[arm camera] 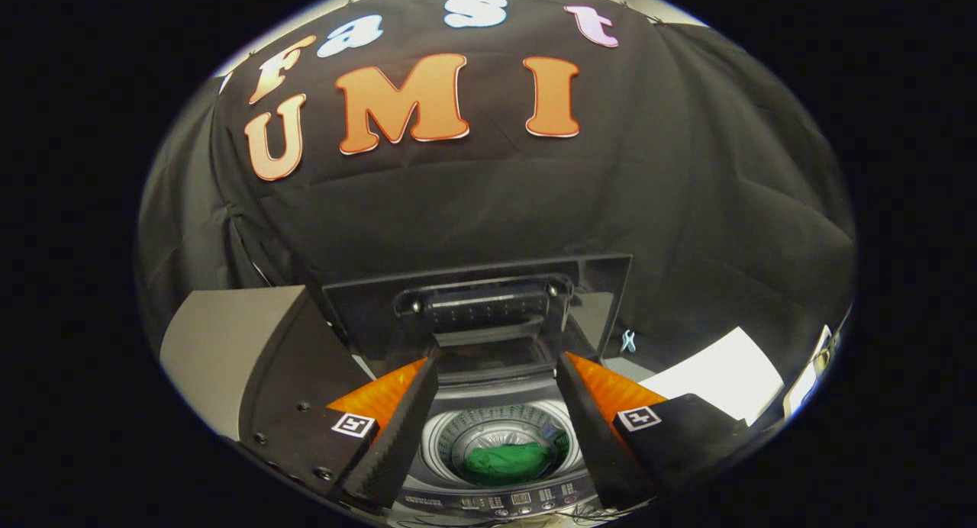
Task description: Put the clothes into the washing machine and then close the washing machine lid.
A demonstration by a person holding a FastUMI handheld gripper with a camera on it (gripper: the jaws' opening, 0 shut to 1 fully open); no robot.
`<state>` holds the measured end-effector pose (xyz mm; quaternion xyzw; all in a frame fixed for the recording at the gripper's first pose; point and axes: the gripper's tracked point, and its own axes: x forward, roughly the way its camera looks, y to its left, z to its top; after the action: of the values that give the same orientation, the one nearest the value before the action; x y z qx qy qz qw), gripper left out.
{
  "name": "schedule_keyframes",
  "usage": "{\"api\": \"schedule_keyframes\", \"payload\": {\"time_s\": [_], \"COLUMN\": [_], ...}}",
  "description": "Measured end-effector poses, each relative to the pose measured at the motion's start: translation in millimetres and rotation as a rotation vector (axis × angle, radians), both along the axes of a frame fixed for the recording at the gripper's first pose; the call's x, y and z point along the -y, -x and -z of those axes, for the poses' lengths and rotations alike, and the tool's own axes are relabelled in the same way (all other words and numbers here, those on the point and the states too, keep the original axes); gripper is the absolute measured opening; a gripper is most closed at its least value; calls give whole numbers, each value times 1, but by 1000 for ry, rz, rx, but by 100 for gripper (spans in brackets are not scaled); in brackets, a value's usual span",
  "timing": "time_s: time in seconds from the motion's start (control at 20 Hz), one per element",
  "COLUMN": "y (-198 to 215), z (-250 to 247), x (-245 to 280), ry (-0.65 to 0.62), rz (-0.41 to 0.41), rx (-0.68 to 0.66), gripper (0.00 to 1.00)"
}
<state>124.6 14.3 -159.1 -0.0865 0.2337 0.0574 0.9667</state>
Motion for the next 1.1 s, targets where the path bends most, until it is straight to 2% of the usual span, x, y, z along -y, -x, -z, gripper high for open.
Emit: {"api": "schedule_keyframes", "payload": {"time_s": [0.45, 0.95, 1.1], "y": [-58, -128, -143], "z": [-36, -14, -1], "x": [-19, -33, -30], "ry": [20, 16, 24], "rz": [-37, -71, -55], "rx": [71, 63, 45], "gripper": [99, 97, 97]}}
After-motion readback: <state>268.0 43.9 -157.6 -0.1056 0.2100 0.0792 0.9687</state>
